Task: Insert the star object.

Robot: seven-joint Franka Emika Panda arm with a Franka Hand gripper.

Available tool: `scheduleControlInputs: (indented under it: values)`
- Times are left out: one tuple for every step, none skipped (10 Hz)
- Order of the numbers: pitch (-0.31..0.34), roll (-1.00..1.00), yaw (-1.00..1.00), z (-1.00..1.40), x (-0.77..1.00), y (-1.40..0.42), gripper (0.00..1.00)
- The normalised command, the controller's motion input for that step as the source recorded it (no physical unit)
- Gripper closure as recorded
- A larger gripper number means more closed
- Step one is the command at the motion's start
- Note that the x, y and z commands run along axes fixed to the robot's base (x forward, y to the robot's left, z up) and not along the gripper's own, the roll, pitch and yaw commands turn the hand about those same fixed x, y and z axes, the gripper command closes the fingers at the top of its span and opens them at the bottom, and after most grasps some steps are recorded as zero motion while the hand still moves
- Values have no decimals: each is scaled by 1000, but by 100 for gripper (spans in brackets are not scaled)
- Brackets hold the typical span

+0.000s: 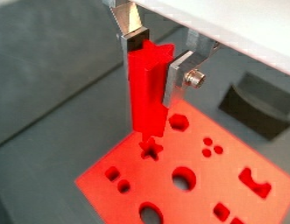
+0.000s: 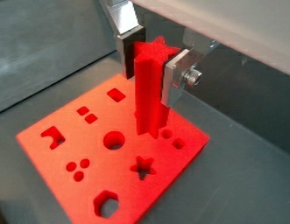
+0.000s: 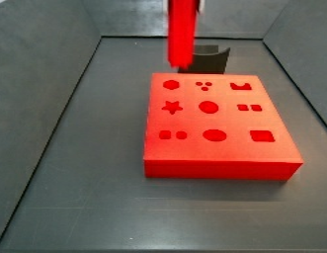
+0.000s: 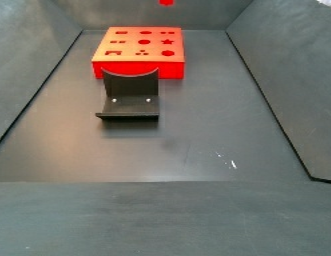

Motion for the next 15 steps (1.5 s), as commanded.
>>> scheduleControlInputs:
  values:
    - [-137,186,-634,-703,443,-131,100]
    - [-140,149,-723,-646,383,0,100]
    - [-21,119,-820,-266,363,69,100]
    - [0,61,-883,-197,229,117,100]
    - [21,43,-903,-114,37,86,100]
    - [50,50,-834,-43,0,109,100]
    - [20,40,-674,-49,-111,114,100]
    - [0,80,-617,-120,-71,131,100]
    - [0,134,-723,-149,-103,157,100]
    - [0,94,-634,-109,-189,63,100]
    - [0,6,0,0,0,-9,100]
    - [-1,103,0,-211,-11,-17,100]
    - [0,121,-66,-300,0,-40,100]
    - [0,131,-174,-263,11,-20,100]
    - [0,133,-286,-191,0,-26,100]
